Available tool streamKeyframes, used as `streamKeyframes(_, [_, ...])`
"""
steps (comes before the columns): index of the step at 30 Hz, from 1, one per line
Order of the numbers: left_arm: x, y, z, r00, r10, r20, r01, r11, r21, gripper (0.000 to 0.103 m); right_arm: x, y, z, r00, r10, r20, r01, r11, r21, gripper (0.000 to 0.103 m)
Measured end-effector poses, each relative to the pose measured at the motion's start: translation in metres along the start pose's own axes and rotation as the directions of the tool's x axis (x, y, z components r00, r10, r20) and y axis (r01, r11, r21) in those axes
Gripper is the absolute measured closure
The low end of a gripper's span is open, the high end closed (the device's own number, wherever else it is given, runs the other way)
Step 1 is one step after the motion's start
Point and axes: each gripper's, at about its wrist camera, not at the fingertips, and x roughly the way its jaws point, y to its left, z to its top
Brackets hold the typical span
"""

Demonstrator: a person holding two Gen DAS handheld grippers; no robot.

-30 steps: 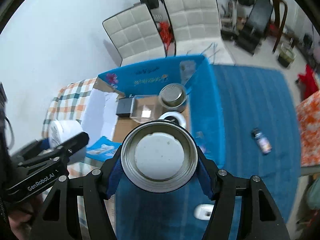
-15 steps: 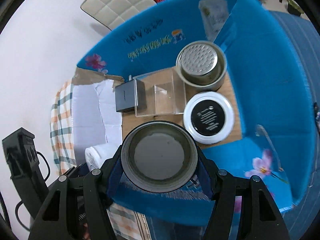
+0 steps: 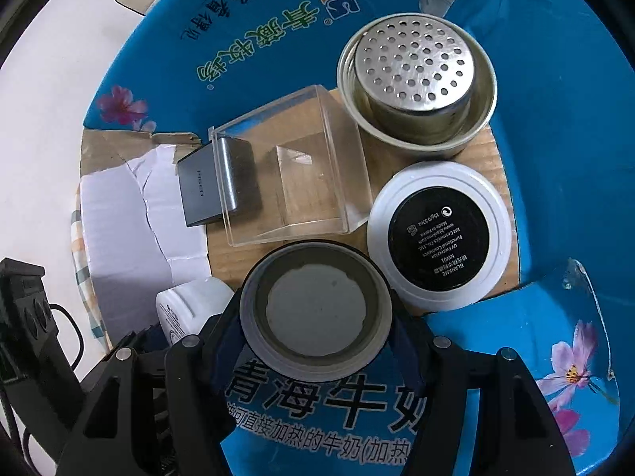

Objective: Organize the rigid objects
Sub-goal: 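Lower both held objects into the box and open both tools, then lift both tools out of the box toward the lighter and white case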

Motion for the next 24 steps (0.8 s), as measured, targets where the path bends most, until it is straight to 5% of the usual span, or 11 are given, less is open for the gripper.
streamKeyframes(7, [-0.001, -0.003, 0.000, 0.999, 0.030, -0.017, -0.030, 0.999, 0.016, 0.037, 0.001, 0.007, -0.003, 0.998, -0.060, 0.001, 0.060, 0.998, -0.021, 0.034])
streamKeyframes(9, [-0.004, -0.004, -0.001, 0.999, 0.042, -0.017, -0.042, 0.999, 0.023, 0.037, -0.006, 0.004, -0.004, 0.998, -0.068, 0.006, 0.068, 0.997, -0.020, 0.020])
streamKeyframes(11, [-0.006, -0.003, -0.001, 0.999, 0.044, -0.020, -0.043, 0.999, 0.022, 0.036, -0.013, 0.002, -0.005, 0.996, -0.081, 0.025, 0.081, 0.996, -0.023, 0.017])
streamKeyframes(17, [-0.023, -0.005, -0.008, 1.000, 0.026, 0.003, -0.026, 0.999, 0.026, 0.019, -0.036, -0.002, -0.008, 0.987, -0.150, 0.066, 0.154, 0.985, -0.073, 0.017])
streamKeyframes(19, [-0.035, -0.007, -0.008, 0.999, 0.050, 0.022, -0.051, 0.998, 0.035, 0.004, -0.045, -0.003, -0.011, 0.978, -0.188, 0.094, 0.197, 0.975, -0.101, 0.017])
streamKeyframes(24, [-0.051, -0.012, -0.023, 0.996, 0.081, 0.041, -0.082, 0.996, 0.034, 0.002, -0.061, -0.010, -0.022, 0.953, -0.260, 0.157, 0.282, 0.949, -0.142, 0.003])
